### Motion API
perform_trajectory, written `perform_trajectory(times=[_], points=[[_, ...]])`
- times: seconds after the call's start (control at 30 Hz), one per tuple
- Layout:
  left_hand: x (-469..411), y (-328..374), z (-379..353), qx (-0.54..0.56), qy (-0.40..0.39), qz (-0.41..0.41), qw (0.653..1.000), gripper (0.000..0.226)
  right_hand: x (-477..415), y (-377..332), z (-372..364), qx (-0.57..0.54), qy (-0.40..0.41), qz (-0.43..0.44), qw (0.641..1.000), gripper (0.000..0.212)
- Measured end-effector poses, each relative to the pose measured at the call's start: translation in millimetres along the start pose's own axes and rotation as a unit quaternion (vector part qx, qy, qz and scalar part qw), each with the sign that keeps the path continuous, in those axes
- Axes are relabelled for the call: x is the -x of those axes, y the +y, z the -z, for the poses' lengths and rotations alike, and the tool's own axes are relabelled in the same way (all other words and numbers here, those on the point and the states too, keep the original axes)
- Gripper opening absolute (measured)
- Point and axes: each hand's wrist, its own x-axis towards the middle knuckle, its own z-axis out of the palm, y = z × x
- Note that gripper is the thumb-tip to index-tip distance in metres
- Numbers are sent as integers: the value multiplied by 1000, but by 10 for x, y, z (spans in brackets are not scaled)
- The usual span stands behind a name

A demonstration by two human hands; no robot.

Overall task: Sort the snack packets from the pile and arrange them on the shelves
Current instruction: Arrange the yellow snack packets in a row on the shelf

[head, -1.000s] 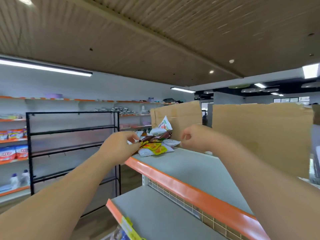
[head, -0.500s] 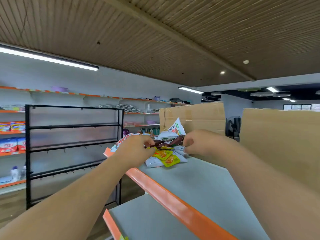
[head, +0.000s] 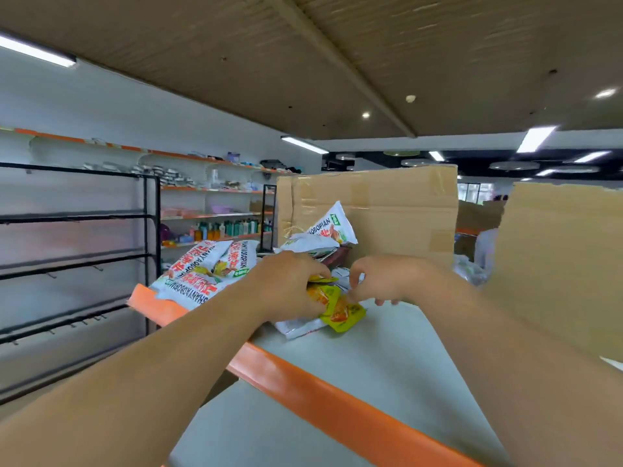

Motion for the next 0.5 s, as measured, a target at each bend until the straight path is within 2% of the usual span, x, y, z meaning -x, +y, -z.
perform_trajectory(times=[0.13, 0.23, 0.3, 0.4, 0.5], points=[[-157, -113, -56, 12, -58, -47, 997, 52, -157, -82, -45, -108, -34, -30, 993, 35], [-212, -158, -92, 21, -84, -87, 992, 47, -242, -84, -97, -128, -32, -39, 991, 28], [-221, -184, -107, 15, -82, -98, 992, 45, -260, -53, -136, -139, -28, -42, 989, 27], [-278, -188, -166, 29, -38, -115, 992, 14, -225, 43, -145, -161, -25, -48, 986, 25], [-358, -123, -213, 19, 7, -128, 992, 20, -128, 214, -74, -197, -17, -49, 979, 22]])
